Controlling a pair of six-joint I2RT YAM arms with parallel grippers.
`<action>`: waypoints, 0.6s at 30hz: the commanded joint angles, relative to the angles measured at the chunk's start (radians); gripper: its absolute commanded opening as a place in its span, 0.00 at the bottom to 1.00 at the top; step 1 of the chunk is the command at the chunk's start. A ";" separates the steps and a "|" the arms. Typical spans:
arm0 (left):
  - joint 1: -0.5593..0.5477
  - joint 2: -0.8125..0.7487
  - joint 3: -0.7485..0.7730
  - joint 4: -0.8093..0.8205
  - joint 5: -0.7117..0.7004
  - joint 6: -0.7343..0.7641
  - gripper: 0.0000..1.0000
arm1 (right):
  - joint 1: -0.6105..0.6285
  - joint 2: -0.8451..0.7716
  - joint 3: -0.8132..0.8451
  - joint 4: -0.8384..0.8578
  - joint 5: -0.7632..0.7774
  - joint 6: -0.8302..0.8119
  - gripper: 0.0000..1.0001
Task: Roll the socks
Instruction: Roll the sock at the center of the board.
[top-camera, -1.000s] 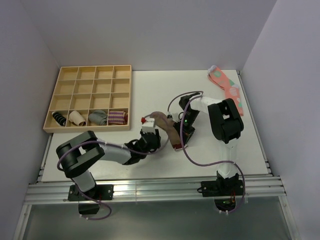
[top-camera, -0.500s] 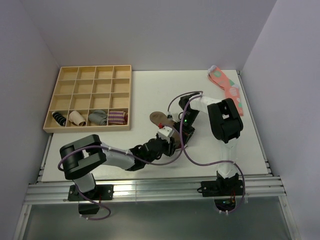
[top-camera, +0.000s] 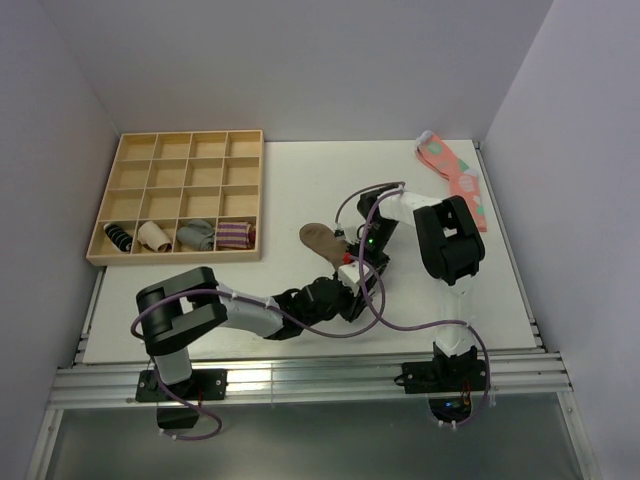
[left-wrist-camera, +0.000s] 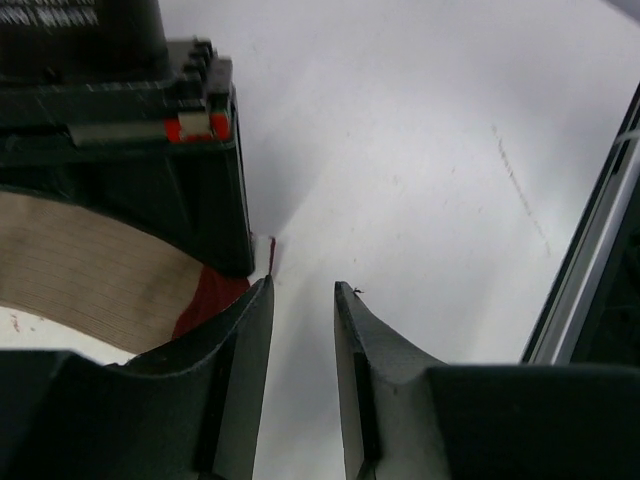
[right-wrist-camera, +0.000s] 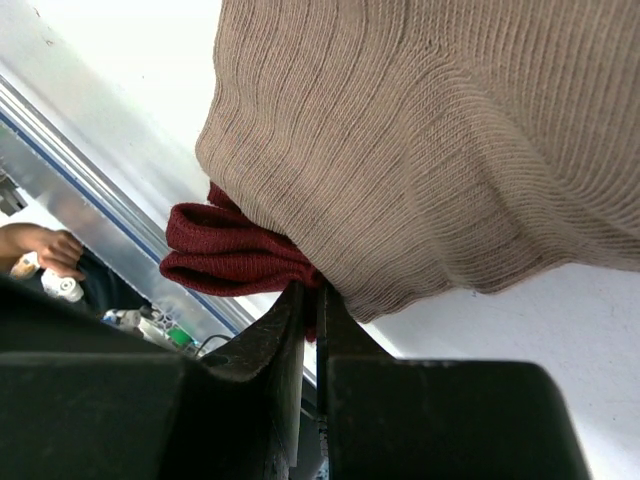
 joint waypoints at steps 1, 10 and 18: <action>0.010 0.023 0.021 0.011 0.044 0.027 0.36 | 0.010 0.043 0.023 0.064 0.037 -0.001 0.00; 0.055 0.058 0.011 0.037 0.081 -0.001 0.36 | 0.010 0.057 0.034 0.059 0.037 0.004 0.00; 0.079 0.083 0.009 0.053 0.098 -0.015 0.36 | 0.009 0.063 0.041 0.055 0.040 0.007 0.00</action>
